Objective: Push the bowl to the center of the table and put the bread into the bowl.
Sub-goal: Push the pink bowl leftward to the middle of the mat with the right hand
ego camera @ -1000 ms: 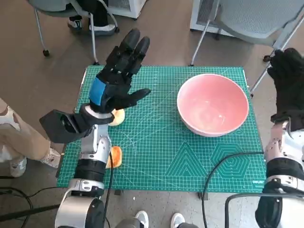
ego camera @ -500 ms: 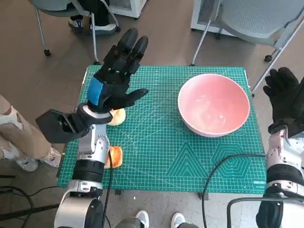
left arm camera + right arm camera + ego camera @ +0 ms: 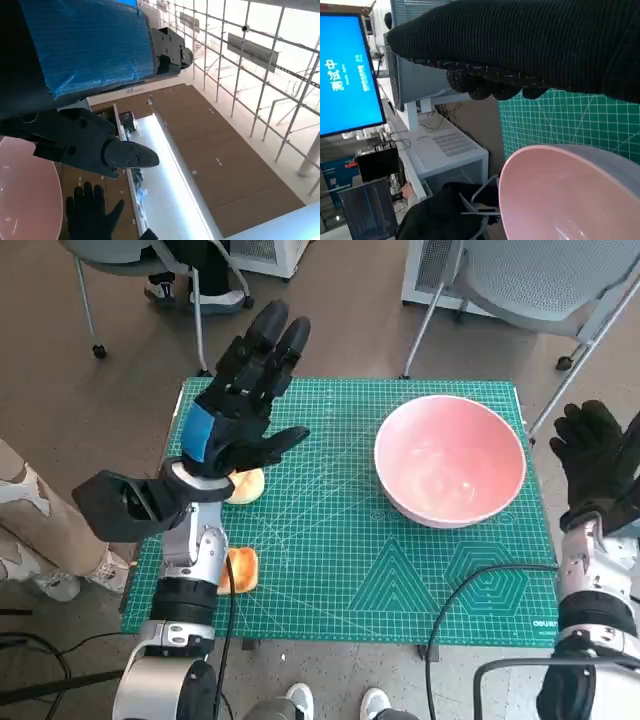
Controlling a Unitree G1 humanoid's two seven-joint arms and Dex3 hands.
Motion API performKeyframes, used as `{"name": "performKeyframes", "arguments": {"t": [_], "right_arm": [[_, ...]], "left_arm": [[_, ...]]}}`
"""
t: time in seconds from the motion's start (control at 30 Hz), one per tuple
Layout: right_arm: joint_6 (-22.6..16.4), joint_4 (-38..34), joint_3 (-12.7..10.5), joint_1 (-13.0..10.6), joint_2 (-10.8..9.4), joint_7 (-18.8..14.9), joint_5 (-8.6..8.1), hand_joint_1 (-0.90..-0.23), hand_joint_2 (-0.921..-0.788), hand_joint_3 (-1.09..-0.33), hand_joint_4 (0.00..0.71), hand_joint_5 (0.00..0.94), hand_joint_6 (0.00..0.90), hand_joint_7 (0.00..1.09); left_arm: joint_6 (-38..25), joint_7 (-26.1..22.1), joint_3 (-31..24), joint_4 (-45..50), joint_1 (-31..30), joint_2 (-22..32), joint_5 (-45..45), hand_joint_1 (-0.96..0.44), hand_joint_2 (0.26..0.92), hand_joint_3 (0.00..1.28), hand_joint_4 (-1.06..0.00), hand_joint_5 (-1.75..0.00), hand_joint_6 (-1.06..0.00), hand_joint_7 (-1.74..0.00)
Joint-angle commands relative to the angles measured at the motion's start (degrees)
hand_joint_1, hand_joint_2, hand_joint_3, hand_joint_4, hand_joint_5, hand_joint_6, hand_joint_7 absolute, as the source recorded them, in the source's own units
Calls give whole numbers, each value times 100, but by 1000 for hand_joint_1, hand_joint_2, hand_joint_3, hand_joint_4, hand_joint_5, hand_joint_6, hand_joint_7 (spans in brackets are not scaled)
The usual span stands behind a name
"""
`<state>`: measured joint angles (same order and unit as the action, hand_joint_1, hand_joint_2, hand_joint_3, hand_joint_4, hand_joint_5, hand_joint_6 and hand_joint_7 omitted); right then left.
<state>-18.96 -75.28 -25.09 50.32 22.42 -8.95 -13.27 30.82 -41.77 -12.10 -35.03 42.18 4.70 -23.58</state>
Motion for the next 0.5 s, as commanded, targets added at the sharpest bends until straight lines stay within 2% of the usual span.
{"name": "performKeyframes", "arguments": {"t": [0.03,0.27,0.5], "right_arm": [[137,-87,-66,-206,-86,69,-1,-614,-921,-770,203,0,274,137],[184,-92,-87,-199,-142,89,31,-613,-921,-767,201,0,286,134],[161,-80,-33,-183,-287,140,90,-619,-921,-766,204,2,299,132]], "left_arm": [[-41,38,1,117,-99,68,-10,-141,921,237,-41,0,-186,-1],[-56,72,10,149,-112,67,6,-143,921,237,-41,-1,-185,-1],[-20,81,17,84,-89,67,26,-144,921,237,-39,0,-184,0]]}}
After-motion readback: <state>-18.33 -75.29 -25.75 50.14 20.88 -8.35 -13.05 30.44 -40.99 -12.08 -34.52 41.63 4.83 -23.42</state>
